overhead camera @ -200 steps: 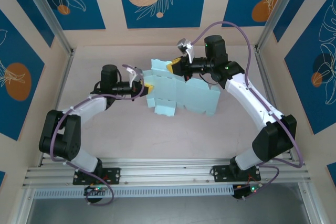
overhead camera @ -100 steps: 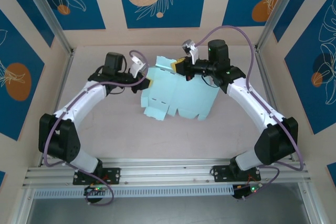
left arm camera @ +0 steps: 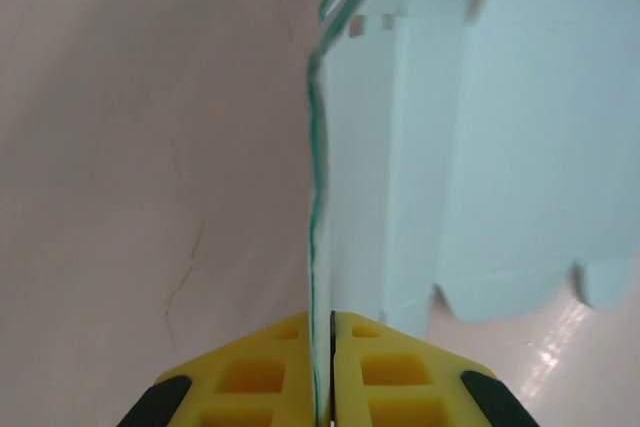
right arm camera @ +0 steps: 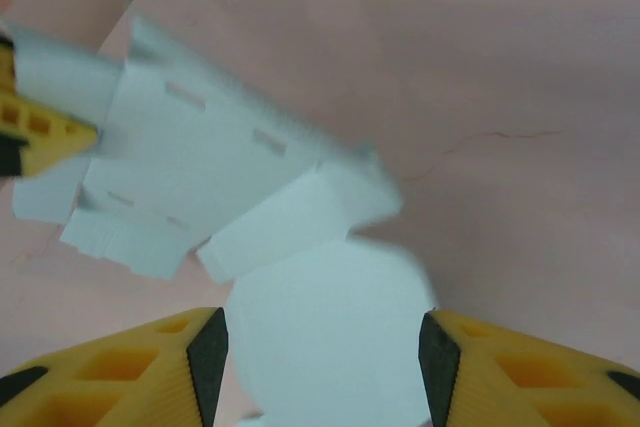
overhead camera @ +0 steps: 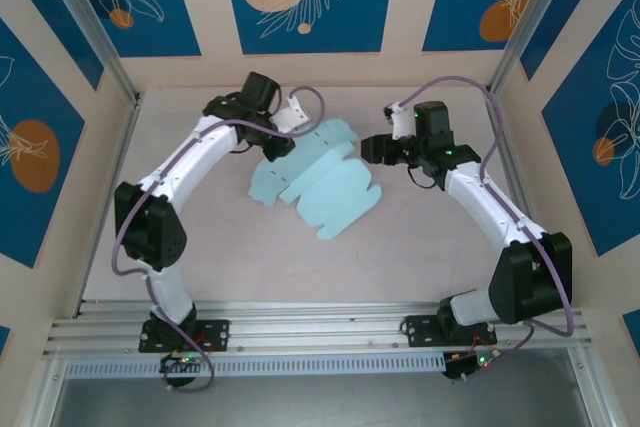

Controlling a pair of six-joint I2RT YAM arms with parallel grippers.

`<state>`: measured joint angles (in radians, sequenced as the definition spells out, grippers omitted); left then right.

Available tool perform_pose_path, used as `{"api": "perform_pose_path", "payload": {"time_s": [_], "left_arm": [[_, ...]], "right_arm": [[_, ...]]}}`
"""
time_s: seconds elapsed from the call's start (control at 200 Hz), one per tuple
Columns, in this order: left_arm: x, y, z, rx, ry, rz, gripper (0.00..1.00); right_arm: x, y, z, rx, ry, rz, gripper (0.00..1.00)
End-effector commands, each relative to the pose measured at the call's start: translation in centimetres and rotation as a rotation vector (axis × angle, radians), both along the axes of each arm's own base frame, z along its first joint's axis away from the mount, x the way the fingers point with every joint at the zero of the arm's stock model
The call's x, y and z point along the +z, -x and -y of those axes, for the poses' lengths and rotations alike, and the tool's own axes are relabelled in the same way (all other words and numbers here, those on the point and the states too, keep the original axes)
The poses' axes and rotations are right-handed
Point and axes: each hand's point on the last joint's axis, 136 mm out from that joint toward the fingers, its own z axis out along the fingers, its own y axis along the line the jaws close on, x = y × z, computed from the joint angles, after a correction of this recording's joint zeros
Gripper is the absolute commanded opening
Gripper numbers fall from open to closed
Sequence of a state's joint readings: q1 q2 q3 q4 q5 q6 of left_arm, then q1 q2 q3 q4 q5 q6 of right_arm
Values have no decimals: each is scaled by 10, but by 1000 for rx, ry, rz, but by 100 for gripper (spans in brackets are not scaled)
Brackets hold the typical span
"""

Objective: Fold the paper box

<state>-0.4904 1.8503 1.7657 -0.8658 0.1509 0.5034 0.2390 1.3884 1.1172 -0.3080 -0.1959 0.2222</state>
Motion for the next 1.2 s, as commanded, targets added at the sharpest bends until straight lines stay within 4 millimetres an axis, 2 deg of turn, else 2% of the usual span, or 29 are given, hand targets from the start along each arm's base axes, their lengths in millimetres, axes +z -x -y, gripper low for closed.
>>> {"api": "perform_pose_path", "payload": {"time_s": [0.0,0.165,0.25,0.415,0.535,0.7,0.91,1.195], "left_arm": [[-17,-10,-9,-25,-241,86,9],[-36,-46,0,17,-330,178,9],[-45,-56,9,14,-355,209,9],[-48,-68,21,37,-357,297,8],[-44,-74,24,67,-349,381,8],[-42,-78,24,95,-346,445,10],[-62,-81,20,107,-406,429,10],[-63,-84,24,103,-397,425,10]], "right_arm": [[6,0,23,-147,-58,-92,58],[-19,-6,40,-245,-61,-231,58],[-34,-8,37,-244,-88,-295,58],[-62,-13,23,-227,-163,-411,58],[-86,-17,16,-245,-201,-503,58],[-112,-28,6,-240,-233,-563,52],[-125,-32,-10,-236,-235,-522,51],[-150,-47,-22,-224,-218,-509,51]]}}
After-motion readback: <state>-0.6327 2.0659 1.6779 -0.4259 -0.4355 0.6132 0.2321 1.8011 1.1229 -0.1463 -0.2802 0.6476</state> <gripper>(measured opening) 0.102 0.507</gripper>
